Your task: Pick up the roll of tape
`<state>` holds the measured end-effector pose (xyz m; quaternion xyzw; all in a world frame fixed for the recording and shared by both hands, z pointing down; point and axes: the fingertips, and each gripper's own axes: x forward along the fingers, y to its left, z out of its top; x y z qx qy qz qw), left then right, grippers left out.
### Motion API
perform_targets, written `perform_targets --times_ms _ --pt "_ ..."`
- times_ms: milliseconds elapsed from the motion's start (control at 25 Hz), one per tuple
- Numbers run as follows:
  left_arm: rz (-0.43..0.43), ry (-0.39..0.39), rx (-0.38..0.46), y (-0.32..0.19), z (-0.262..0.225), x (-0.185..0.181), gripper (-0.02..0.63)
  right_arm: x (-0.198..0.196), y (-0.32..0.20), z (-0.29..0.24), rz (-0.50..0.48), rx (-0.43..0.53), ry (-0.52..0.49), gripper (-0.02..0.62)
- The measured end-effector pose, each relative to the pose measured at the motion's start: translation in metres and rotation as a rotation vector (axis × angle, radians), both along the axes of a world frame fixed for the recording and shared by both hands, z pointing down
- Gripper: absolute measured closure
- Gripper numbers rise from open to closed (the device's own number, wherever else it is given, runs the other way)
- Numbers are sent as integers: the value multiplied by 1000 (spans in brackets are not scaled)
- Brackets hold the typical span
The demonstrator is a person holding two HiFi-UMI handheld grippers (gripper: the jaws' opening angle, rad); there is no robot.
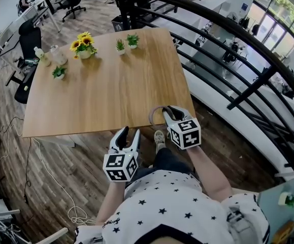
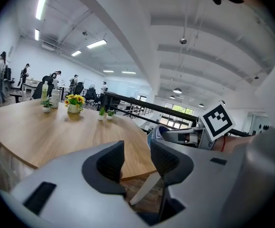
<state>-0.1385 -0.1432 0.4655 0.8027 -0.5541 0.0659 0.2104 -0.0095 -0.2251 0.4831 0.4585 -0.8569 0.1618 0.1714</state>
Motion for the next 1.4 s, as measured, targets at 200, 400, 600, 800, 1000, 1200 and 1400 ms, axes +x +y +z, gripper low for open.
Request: perform_targets --times_ms 200,400,600,800,1000,1200,1400 --pt "5 -6 14 8 -1 1 439 1 16 -5 2 14 -18 514" --pt "2 -5 27 11 -6 3 439 7 28 -12 6 24 -30 514" --pt "7 -3 36 12 -7 5 439 10 34 -18 14 37 -45 515" --pt "15 -7 36 14 -8 7 439 12 38 -21 19 43 -50 515" --pt "18 -6 37 14 -10 4 439 10 38 -21 35 56 -21 518" --pt "19 -8 33 16 -8 5 439 11 40 -21 33 59 -31 520" --pt "19 -7 31 15 -7 4 439 10 40 -21 32 58 -32 520"
